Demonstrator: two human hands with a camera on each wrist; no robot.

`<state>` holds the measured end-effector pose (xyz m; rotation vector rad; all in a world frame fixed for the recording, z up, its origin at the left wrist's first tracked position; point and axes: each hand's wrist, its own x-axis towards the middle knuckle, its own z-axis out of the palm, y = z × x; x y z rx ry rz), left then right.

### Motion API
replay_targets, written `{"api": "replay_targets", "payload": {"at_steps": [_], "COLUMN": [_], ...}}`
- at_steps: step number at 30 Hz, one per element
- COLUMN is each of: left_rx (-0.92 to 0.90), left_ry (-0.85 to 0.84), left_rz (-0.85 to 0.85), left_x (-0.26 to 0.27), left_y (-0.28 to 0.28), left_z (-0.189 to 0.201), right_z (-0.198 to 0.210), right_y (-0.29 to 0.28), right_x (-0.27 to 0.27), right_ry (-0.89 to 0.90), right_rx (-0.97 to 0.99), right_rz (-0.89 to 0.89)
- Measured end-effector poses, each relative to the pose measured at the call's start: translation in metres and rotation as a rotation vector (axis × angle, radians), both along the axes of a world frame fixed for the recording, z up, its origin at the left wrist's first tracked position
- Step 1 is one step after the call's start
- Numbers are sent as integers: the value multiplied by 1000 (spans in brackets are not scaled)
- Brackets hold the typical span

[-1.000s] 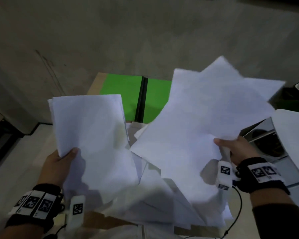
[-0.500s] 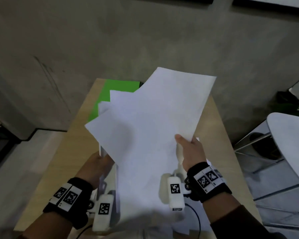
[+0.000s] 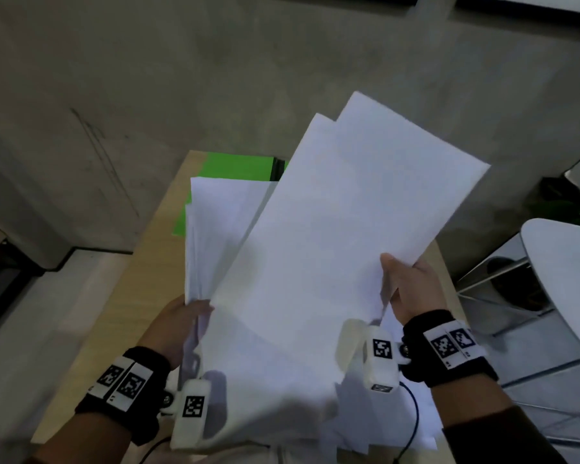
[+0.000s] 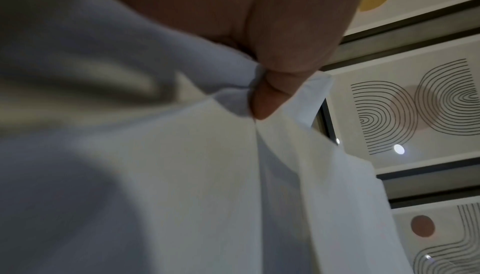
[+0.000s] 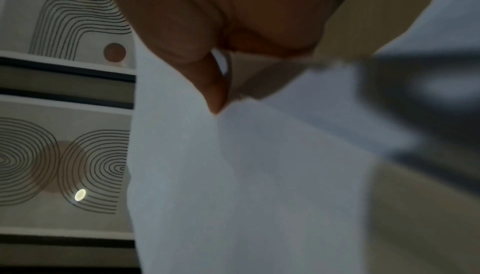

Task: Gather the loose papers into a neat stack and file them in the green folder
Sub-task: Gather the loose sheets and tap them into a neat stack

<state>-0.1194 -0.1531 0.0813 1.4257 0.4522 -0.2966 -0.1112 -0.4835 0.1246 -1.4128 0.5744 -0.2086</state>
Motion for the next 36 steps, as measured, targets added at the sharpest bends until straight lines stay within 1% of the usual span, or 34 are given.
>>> {"api": "replay_targets", "payload": {"at_steps": [3, 5, 7, 10, 12, 13, 15, 16, 17, 19, 21, 22, 23, 24, 26, 29, 32, 36], "left_rx": [5, -30, -44, -80, -153, -143, -41, 7, 64, 161, 200, 199, 154, 98, 46, 19, 35, 48], "left_ry": [36, 42, 36, 16, -22, -63, -178, -240, -294, -401, -472, -492, -497, -516, -550, -599, -615, -609], "left_rz": [7, 17, 4, -66, -97, -140, -248, -272, -270, -212, -159, -128, -118, -125, -149, -145, -89, -54], "left_x": [5, 7, 7, 5, 3, 1, -3, -6, -8, -7, -5, -5, -5, -5, -7, -6, -2, -3], "left_y": [1, -1, -6, -17, -22, -22, -25, -27, -30, -33, -38, -40, -41, -41, -42, -43, -42, -48], "left_z": [-1, 0, 3, 8, 8, 7, 7, 9, 12, 15, 23, 26, 29, 30, 34, 43, 46, 50], "right_z": [-8, -15, -19, -19, -24, -25, -25, -25, -23, -15, -7, -2, 3, 7, 12, 9, 3, -5], "right_y": [-6, -3, 6, 26, 34, 37, 40, 41, 42, 48, 49, 49, 49, 49, 48, 49, 52, 57], "right_x": [-5, -9, -12, -17, -17, -17, -17, -17, -16, -17, -18, -20, -21, -22, -25, -27, -27, -28], "right_ry": [48, 113, 160, 166, 180, 188, 180, 166, 140, 64, -9, -48, -83, -109, -145, -177, -174, -109], "right_rx": [0, -29, -16, -23, -98, -135, -149, -126, -88, -17, 1, -11, -34, -60, -77, -81, -69, -111], "right_rz": [199, 256, 315, 426, 523, 545, 516, 481, 446, 374, 309, 297, 290, 289, 304, 331, 334, 282]}}
